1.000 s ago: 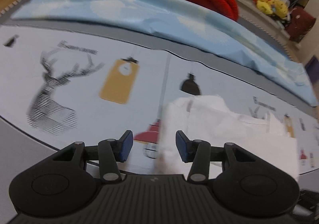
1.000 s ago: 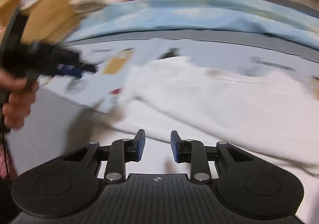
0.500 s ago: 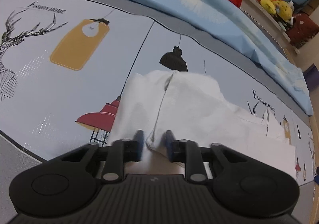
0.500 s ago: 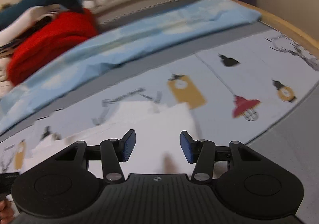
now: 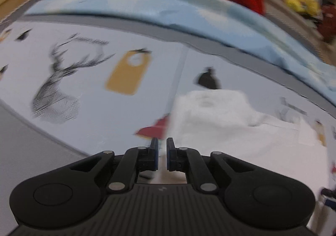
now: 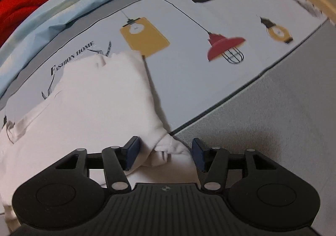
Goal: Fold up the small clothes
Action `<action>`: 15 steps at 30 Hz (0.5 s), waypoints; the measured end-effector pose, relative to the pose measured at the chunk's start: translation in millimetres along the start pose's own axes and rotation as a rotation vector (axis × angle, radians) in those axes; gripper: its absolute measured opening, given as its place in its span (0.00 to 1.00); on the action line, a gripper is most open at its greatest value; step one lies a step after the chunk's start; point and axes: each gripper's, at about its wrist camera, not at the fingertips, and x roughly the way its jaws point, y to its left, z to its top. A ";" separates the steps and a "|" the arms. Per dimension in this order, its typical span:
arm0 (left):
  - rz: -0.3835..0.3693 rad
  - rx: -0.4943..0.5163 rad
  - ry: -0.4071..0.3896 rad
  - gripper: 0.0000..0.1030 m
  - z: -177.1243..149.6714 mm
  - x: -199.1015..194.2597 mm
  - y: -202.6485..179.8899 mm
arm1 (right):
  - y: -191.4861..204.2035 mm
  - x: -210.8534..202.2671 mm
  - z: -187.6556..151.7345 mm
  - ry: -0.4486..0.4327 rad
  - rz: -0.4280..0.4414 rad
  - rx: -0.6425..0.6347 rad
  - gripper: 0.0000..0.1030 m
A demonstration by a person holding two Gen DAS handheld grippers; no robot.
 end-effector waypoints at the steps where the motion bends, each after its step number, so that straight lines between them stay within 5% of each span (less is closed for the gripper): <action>1: -0.041 0.020 0.001 0.08 -1.7 1.9 -3.4 | 2.0 -0.1 0.4 -0.006 -0.004 -0.015 0.57; 6: -0.040 0.014 0.212 0.13 -34.7 51.5 4.0 | 3.4 -2.0 2.9 0.003 -0.009 -0.017 0.57; 8: -0.037 0.035 0.169 0.13 -32.9 32.7 0.7 | -0.8 -12.8 7.3 -0.025 0.011 0.011 0.56; 11: -0.016 0.172 -0.012 0.33 -36.7 3.6 -10.9 | -4.8 -40.2 6.9 -0.130 0.001 -0.019 0.53; 12: 0.028 0.224 -0.014 0.49 -45.6 5.6 -12.8 | -9.4 -52.1 4.8 -0.157 0.007 -0.008 0.53; 14: 0.102 0.297 0.138 0.53 -68.0 19.6 -11.1 | -20.6 -81.0 -1.0 -0.194 0.045 0.017 0.53; 15: 0.094 0.262 0.134 0.53 -75.9 9.6 -5.3 | -25.8 -101.1 -6.4 -0.218 0.066 0.008 0.53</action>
